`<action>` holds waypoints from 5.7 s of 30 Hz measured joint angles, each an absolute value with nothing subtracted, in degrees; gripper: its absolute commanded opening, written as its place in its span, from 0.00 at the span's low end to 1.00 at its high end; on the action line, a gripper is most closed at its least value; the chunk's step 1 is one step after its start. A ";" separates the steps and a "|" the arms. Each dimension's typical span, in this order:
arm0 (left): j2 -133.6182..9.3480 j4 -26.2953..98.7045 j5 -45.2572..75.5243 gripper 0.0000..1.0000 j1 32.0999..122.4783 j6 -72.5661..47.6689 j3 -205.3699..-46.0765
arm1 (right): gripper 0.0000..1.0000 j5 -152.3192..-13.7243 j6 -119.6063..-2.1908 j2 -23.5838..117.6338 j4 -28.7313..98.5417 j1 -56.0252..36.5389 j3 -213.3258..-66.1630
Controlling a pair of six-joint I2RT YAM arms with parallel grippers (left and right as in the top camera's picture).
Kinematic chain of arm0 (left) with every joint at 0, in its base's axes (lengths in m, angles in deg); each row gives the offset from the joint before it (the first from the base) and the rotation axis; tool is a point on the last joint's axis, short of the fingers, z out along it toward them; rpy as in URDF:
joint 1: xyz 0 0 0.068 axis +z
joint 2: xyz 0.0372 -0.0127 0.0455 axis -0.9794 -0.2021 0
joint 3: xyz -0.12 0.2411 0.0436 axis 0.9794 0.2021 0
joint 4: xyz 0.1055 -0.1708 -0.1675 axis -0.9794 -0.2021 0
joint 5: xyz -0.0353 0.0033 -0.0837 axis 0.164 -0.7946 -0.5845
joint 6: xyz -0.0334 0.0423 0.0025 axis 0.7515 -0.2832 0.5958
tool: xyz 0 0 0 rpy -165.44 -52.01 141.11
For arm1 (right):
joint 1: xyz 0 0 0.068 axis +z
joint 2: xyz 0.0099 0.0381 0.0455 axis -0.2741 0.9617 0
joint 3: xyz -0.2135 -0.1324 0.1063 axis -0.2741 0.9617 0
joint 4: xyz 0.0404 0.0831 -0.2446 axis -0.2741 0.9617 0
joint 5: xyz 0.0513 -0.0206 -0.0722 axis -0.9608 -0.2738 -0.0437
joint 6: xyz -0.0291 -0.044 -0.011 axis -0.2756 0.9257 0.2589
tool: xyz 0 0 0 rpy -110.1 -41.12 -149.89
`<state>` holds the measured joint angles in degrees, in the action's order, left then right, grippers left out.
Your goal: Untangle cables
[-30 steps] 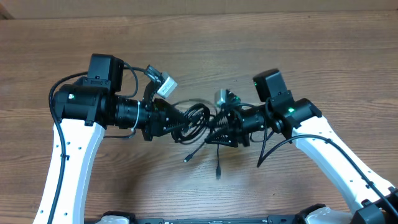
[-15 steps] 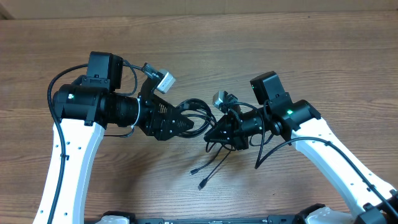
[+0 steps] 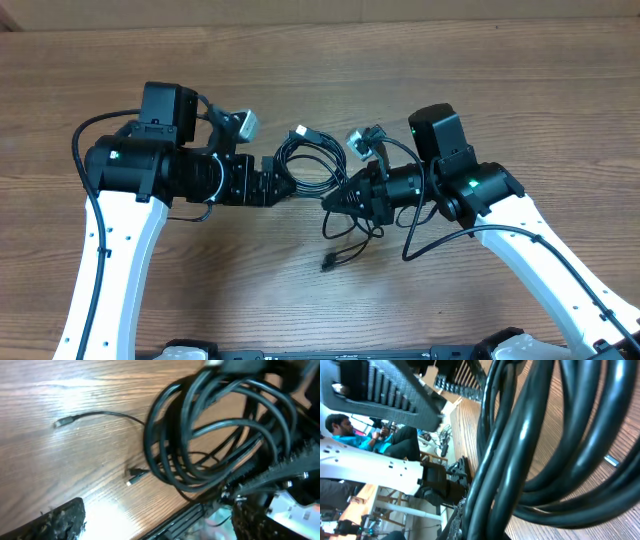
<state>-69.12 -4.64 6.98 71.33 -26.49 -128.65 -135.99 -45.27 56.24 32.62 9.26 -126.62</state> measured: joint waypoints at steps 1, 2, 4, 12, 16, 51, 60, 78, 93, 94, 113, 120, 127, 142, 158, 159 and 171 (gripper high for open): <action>-69.12 -4.24 7.33 0.98 71.33 -23.48 -128.63 | 0.04 -135.97 -45.71 56.24 32.23 9.26 -126.62; -69.12 -3.37 7.66 0.99 71.33 -19.30 -128.59 | 0.04 -135.97 -46.17 56.24 31.62 9.28 -126.62; -69.12 -1.75 7.94 1.00 71.33 -12.96 -128.28 | 0.04 -135.40 -46.82 56.24 30.81 9.28 -126.62; -68.79 9.92 8.75 0.96 67.84 7.15 -121.35 | 0.04 -132.98 -47.52 56.24 30.46 9.26 -126.62; -68.79 14.64 10.63 0.59 64.78 14.14 -115.54 | 0.04 -133.11 -48.83 56.24 28.45 9.28 -126.62; -68.38 8.00 24.12 0.04 60.97 -35.28 -109.07 | 0.04 -108.80 -45.18 54.21 21.95 9.55 -126.62; -68.38 7.58 12.88 0.04 60.69 -45.33 -108.87 | 0.04 -98.20 -43.78 53.99 29.95 9.24 -126.64; -68.38 6.36 28.38 0.12 60.78 -25.66 -108.89 | 0.04 -72.85 -63.76 53.99 43.24 10.84 -126.64; -68.38 14.42 43.46 0.56 68.97 3.98 -108.83 | 0.04 -88.17 -57.10 54.01 37.50 1.79 -126.68; -68.38 15.21 42.39 0.61 68.95 3.85 -108.81 | 0.04 -94.14 -54.28 54.05 35.57 1.87 -126.79; -68.38 18.21 34.78 1.00 68.95 3.67 -108.81 | 1.00 -110.57 -42.93 54.23 38.09 5.41 -132.70; -68.38 18.27 32.47 1.00 68.95 3.67 -108.81 | 1.00 -101.68 -48.55 54.86 40.75 5.39 -132.70; -68.38 20.98 26.59 0.98 68.27 3.71 -108.35 | 1.00 -99.88 -49.99 54.88 44.73 5.41 -132.70; -71.72 38.66 25.71 0.98 57.52 38.95 -101.24 | 1.00 -99.58 -50.39 54.88 45.23 5.41 -132.70; -87.98 47.73 30.28 0.04 51.84 54.55 -100.43 | 1.00 -99.56 -50.41 54.90 45.21 5.39 -132.70; -87.98 48.67 30.24 0.04 51.84 53.29 -100.39 | 1.00 -99.56 -50.39 54.90 45.28 5.41 -132.70; -84.29 52.11 25.21 0.04 53.96 28.81 -100.35 | 1.00 -99.53 -50.39 54.90 45.23 5.39 -132.70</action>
